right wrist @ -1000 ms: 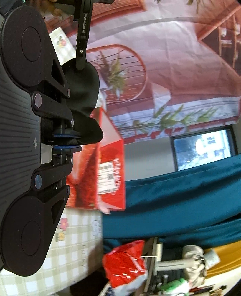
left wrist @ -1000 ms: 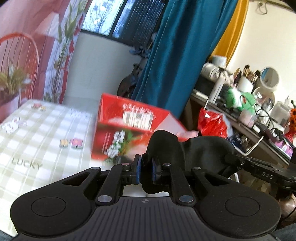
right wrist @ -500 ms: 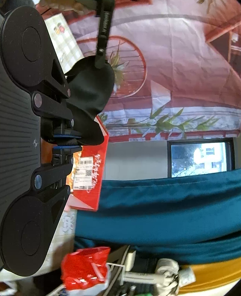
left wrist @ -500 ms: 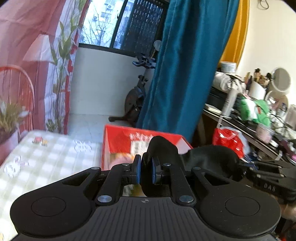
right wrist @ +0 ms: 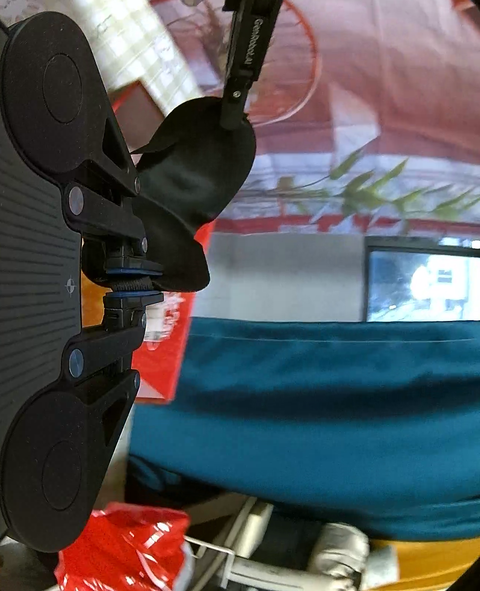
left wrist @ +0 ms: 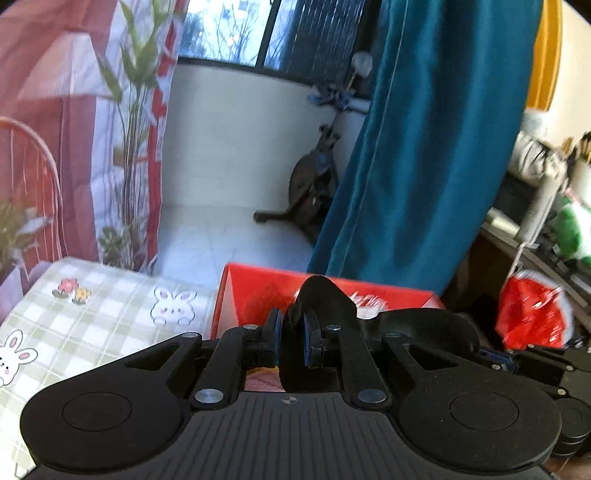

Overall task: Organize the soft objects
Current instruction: 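Lower the black cloth into the box and open both grippers, then move both grippers back down to the green knit pouch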

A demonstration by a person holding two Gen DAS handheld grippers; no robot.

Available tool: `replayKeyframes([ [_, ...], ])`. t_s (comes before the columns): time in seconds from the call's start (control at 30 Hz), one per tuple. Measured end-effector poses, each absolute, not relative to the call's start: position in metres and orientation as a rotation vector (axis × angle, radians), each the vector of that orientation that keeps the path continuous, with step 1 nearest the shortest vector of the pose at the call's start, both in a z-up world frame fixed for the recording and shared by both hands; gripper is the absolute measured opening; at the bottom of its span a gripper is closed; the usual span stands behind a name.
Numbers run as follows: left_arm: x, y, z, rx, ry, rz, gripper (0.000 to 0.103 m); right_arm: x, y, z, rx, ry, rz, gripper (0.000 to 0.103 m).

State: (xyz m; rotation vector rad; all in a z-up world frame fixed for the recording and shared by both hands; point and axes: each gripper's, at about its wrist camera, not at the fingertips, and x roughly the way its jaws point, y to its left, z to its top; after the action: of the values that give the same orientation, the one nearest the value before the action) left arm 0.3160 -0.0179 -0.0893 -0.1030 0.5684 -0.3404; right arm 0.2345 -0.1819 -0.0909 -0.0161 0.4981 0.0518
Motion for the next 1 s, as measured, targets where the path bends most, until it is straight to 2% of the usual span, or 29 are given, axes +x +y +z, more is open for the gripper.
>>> replayKeyframes([
  [0.33, 0.337, -0.029, -0.125, -0.039, 0.675, -0.344, 0.016, 0.266, -0.197, -0.140, 0.013, 0.636, -0.012, 0.009],
  [0.4, 0.337, -0.030, -0.126, -0.035, 0.685, -0.355, 0.028, 0.266, -0.199, -0.145, 0.021, 0.636, -0.035, 0.014],
  [0.43, 0.337, -0.030, -0.126, -0.033, 0.683, -0.359, 0.041, 0.265, -0.200, -0.145, 0.022, 0.628, -0.047, 0.018],
  [0.47, 0.335, -0.029, -0.125, -0.029, 0.676, -0.359, 0.050, 0.263, -0.200, -0.146, 0.025, 0.618, -0.057, 0.022],
  [0.57, 0.329, -0.025, -0.123, -0.035, 0.657, -0.354, 0.061, 0.260, -0.201, -0.145, 0.024, 0.600, -0.062, 0.029],
  [0.63, 0.327, -0.022, -0.122, -0.047, 0.662, -0.354, 0.063, 0.256, -0.200, -0.141, 0.014, 0.586, -0.061, 0.040],
  [0.67, 0.325, -0.020, -0.122, -0.051, 0.664, -0.356, 0.063, 0.254, -0.198, -0.139, 0.010, 0.577, -0.057, 0.043],
  [1.0, 0.291, -0.011, -0.108, -0.041, 0.660, -0.406, 0.063, 0.222, -0.177, -0.116, 0.003, 0.544, 0.029, 0.044],
])
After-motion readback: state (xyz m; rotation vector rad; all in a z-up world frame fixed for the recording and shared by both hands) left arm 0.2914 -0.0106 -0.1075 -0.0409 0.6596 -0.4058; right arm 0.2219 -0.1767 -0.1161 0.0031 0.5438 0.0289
